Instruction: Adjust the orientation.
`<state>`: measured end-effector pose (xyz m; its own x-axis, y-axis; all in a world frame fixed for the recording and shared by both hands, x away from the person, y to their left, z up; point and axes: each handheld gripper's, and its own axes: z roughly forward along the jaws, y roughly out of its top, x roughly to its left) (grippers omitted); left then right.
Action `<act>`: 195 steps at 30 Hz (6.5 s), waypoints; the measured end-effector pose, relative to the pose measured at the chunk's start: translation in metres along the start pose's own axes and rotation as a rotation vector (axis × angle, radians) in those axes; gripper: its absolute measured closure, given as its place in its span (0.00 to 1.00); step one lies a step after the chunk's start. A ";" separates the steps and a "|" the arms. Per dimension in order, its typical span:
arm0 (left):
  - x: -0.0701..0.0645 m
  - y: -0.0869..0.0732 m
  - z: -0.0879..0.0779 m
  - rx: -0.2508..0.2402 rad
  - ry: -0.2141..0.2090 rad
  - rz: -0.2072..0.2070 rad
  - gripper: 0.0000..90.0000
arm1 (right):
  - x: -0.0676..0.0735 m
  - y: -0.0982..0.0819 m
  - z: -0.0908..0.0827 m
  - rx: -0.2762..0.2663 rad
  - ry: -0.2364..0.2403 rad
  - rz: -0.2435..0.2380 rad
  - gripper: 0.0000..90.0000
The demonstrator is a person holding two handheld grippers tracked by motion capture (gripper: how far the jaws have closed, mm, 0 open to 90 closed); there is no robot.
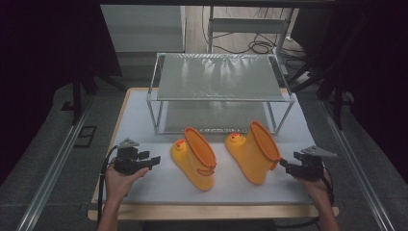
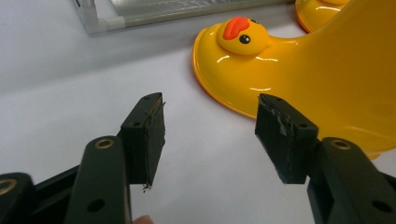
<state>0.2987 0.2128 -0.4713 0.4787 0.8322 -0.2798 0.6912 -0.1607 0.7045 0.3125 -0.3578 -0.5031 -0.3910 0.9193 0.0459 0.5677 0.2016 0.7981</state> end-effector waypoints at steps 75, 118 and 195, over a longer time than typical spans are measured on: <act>-0.176 -0.032 0.071 -0.048 -0.130 0.344 1.00 | 0.008 -0.012 0.003 0.024 -0.038 0.013 0.41; -0.030 -0.066 -0.028 -0.152 -0.082 -0.007 0.64 | 0.011 -0.003 0.003 0.000 -0.012 0.007 0.41; -0.016 -0.002 -0.016 -0.129 -0.092 0.020 0.50 | 0.120 0.014 0.024 0.087 0.483 -0.431 1.00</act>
<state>0.2813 0.2085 -0.4583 0.5434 0.7766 -0.3187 0.6082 -0.1025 0.7872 0.2907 -0.2368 -0.5009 -0.8668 0.4984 0.0134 0.3359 0.5639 0.7545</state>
